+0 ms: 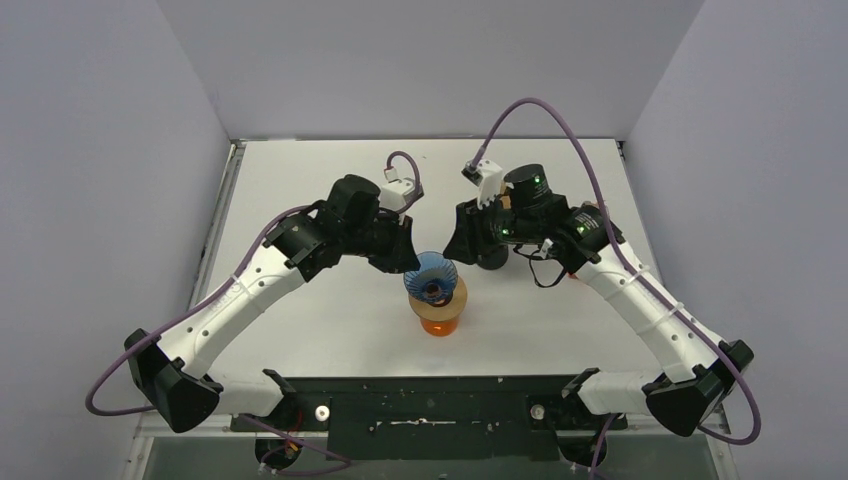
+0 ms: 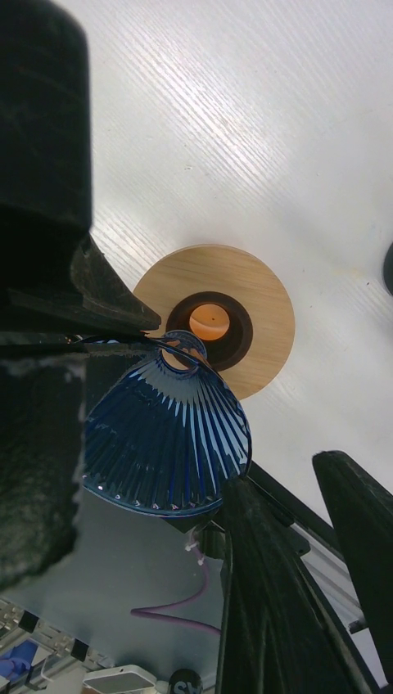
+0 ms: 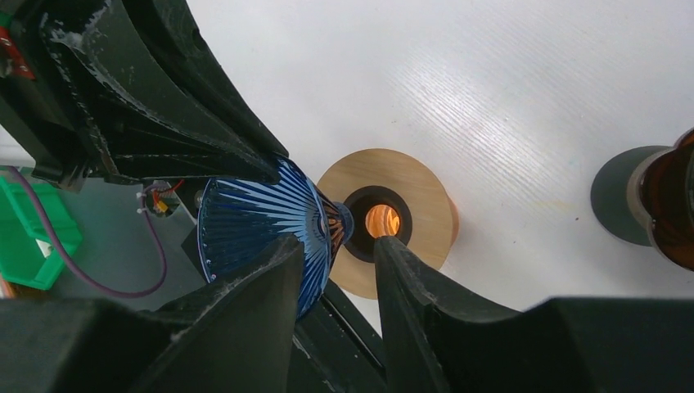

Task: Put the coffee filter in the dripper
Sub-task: Place the coffee dripper in the dripper holder.

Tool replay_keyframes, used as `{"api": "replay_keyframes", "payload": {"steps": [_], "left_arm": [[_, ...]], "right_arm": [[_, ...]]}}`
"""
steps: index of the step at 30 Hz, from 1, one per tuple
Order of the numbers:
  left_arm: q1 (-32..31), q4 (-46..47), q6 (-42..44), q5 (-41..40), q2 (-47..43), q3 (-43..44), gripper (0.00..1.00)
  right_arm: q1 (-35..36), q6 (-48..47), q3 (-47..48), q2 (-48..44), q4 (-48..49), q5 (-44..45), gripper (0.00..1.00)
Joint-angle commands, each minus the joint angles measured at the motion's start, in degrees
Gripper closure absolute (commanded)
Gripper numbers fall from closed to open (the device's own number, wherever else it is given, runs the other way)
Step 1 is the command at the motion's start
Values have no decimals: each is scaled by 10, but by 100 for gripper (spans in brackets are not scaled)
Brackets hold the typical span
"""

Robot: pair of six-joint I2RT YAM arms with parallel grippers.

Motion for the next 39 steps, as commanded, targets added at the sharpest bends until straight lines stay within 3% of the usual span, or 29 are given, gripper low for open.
{"api": "replay_keyframes", "payload": {"steps": [1,25,28,32,39], "left_arm": [[-3,33,-3,5,-3,20,100],[-4,30,-15,-32,-10,17,100],[-4,30,-17,-33,-10,16,100],[-4,32,-19,-28,-7,15,100],[-6,37,-23,-16,0,11,100]], "right_arm": [[26,6,-3,15,19,27,62],[61,7,-26,24,8,86,75],[63,7,-28,23,8,87,81],[64,8,-29,24,11,86,100],[67,3,-28,19,-2,98,100]]}}
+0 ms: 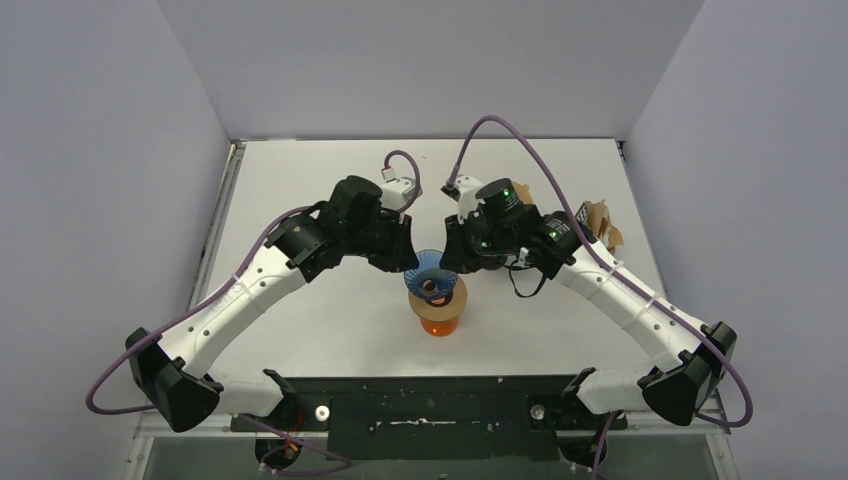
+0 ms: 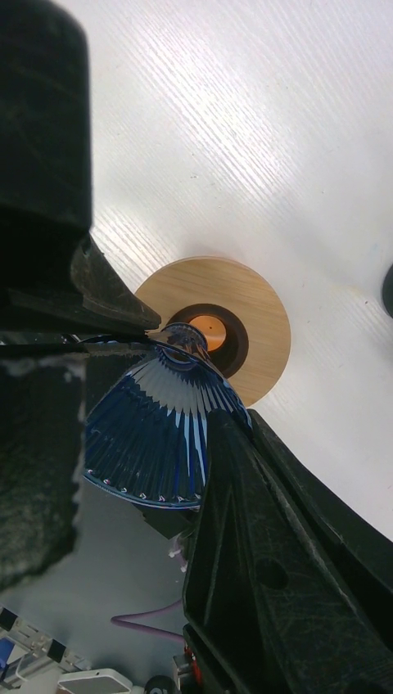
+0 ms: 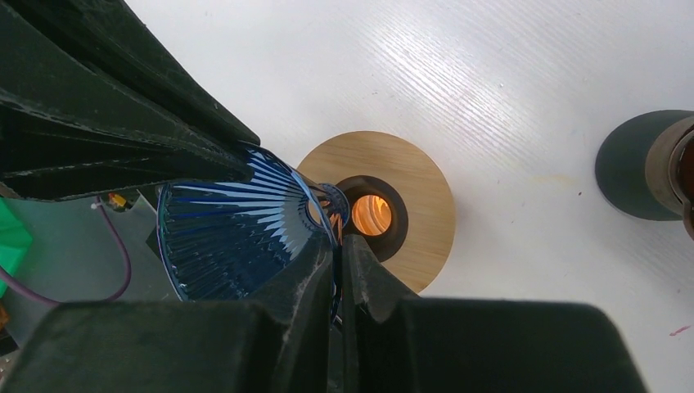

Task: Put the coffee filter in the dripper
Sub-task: Place the coffee dripper in the dripper holder.

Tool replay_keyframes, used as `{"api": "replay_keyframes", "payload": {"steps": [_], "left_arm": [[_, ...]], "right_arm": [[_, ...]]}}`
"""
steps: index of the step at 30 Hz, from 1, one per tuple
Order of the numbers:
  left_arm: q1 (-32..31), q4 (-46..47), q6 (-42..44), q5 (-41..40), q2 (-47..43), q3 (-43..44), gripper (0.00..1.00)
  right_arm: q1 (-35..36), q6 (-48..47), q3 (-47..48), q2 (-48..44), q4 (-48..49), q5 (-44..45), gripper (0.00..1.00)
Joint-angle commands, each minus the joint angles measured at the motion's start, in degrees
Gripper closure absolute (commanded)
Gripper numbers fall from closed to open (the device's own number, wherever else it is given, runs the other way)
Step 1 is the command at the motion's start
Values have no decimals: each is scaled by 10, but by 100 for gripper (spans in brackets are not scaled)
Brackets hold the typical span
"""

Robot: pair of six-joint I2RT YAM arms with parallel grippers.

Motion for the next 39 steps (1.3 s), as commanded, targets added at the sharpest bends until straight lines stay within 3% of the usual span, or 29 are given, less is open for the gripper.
{"api": "replay_keyframes", "payload": {"steps": [1,25,39], "left_arm": [[-2,39,-3,17,1,9,100],[-14,97,-13,9,33,-35,100],[-31,147,-16,0,27,-104,100]], "right_arm": [[4,-8,-3,-14,-5,17,100],[-6,-14,-93,-36,24,60,100],[-8,-21,-140,-41,39,75,100]]}}
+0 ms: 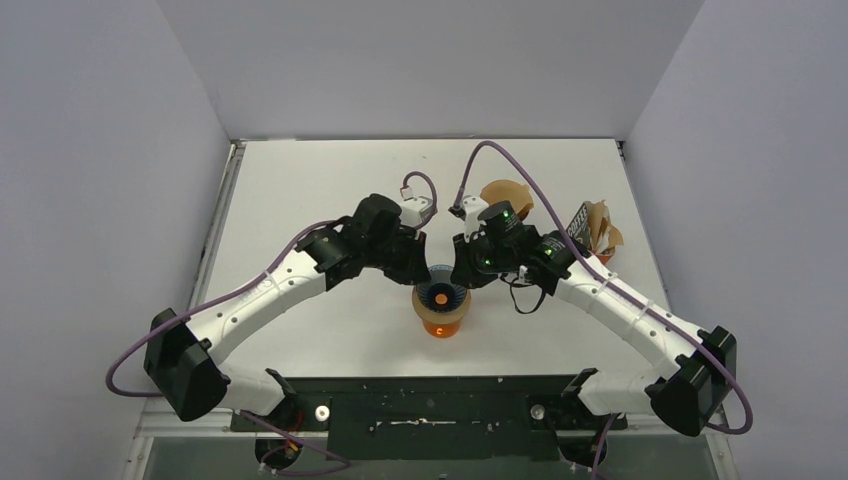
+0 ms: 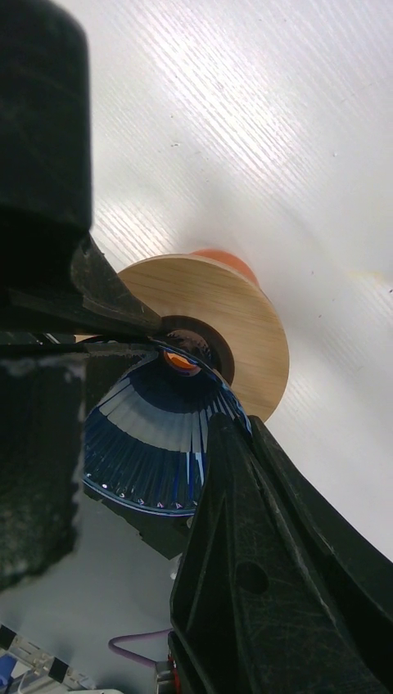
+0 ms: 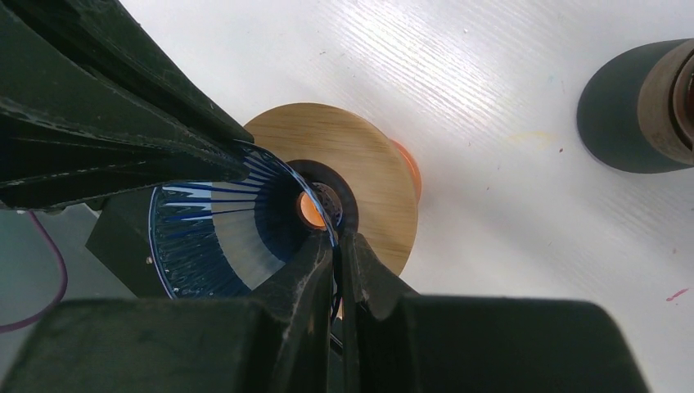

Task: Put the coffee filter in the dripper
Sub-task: Place the coffee dripper in the dripper holder.

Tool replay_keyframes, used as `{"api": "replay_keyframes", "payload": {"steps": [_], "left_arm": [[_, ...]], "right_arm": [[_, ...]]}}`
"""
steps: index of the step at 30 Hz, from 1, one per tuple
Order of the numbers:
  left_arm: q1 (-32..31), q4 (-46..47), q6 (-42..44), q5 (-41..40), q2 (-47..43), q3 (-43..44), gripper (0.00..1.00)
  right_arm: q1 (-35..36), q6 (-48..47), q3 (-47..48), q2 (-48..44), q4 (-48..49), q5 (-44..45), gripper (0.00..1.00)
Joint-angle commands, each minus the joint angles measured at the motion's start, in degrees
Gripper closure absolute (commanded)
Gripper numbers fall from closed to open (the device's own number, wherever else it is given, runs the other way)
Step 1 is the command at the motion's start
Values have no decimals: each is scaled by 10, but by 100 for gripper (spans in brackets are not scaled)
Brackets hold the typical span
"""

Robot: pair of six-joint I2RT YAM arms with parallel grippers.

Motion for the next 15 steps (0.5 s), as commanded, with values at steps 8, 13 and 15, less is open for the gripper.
{"api": "replay_keyframes", "payload": {"steps": [8,13,15], "left_arm": [[-19,71,-8,-14,-16,-50,100],[-33,78,-13,-21,-10,-62,100],[-38,81,-13,-24,-9,-65,100]], "right_arm": [[9,-15,-50,-10,1,47,100],[23,-2,-70,-7,11,48,100],[26,2,-79,-8,15,50,100]]}}
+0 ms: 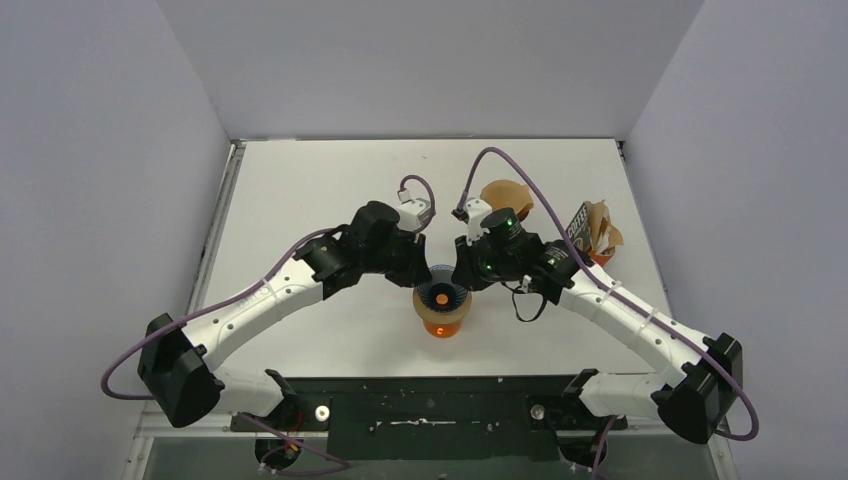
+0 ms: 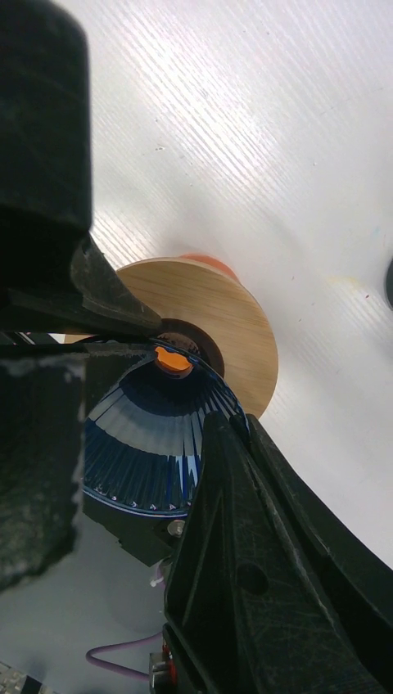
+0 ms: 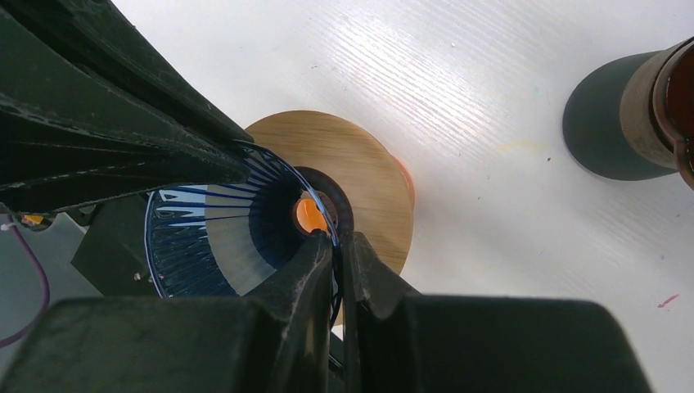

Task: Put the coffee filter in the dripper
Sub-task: Place the coffee dripper in the dripper holder.

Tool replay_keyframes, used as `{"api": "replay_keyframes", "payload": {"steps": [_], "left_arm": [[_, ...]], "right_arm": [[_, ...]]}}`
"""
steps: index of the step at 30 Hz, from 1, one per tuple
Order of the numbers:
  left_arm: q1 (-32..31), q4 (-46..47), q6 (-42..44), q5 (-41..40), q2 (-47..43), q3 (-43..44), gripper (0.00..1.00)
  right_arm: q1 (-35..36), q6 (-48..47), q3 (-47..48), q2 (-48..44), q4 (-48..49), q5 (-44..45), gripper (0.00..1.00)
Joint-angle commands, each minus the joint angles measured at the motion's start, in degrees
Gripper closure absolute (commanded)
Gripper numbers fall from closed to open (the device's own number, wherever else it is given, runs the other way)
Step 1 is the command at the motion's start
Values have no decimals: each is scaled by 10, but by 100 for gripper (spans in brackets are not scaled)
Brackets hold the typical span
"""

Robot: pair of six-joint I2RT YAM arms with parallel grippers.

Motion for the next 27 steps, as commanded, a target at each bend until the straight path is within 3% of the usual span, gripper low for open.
{"api": "replay_keyframes", "payload": {"steps": [1,15,27], "left_arm": [[-26,19,-2,-3,14,-23,100],[-38,36,-12,-4,15,-59,100],[-39,22,-7,-5,17,-29,100]], "right_arm": [[19,1,-46,16,-23,25,100],[46,23,-95,18,-4,42,100],[47,18,-67,21,-18,59,100]]}}
